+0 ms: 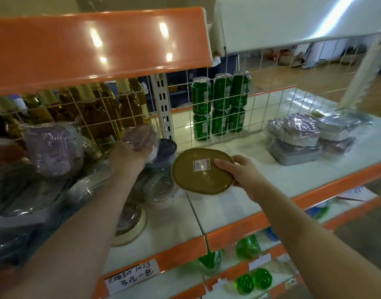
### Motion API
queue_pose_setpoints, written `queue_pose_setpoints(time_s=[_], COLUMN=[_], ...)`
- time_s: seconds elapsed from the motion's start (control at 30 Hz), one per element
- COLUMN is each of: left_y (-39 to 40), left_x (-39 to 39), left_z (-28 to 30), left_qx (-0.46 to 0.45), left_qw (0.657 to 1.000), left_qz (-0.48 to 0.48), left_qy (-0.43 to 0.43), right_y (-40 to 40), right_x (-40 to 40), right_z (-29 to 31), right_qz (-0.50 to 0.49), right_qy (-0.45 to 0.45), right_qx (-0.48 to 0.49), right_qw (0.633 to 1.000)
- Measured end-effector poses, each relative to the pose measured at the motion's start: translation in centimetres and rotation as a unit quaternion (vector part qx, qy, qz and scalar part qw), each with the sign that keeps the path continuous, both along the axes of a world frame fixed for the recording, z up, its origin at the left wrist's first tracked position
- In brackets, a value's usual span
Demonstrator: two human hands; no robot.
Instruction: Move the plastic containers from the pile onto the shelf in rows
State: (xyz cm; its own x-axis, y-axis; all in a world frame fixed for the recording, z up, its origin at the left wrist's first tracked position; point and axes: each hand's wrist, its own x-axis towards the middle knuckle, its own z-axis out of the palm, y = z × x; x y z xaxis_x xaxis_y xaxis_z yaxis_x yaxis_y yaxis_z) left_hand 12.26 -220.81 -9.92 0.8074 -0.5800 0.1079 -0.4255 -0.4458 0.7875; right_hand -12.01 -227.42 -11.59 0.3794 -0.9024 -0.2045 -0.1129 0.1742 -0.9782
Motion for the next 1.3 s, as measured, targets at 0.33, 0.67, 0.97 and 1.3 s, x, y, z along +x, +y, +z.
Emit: queue_pose_setpoints(time_s=[0.33,0.67,0.97,1.3], left_y=[-0.7,-10.6,-23.1,-31.3], left_x=[-7.4,-20.2,-31.9,-36.0], left_z=[-1.3,-0.4,0.8,-1.3], left_qx=[-0.174,-0.210,-0.196,-0.103], left_qw=[0.981,0.963,0.966,0.987], left_qz=[-0.054,-0.170,-0.163,-0.121], left_qy=[-0.068,0.010,0.035,-0.020], right_y=[-1.0,-10.0,-21.7,-29.9], right_x=[-3.6,-15.5,-25.9,-28.9], right_z=[-0.4,1.0,2.5,1.1], right_qz=[-0.204,-0.303,-0.348,-0.187], right_qy=[-0.014,0.026,0.064,0.220], right_qx=[-0.098,-0.222,-0.335,-0.466], right_qw=[0.974,0.926,0.873,0.836])
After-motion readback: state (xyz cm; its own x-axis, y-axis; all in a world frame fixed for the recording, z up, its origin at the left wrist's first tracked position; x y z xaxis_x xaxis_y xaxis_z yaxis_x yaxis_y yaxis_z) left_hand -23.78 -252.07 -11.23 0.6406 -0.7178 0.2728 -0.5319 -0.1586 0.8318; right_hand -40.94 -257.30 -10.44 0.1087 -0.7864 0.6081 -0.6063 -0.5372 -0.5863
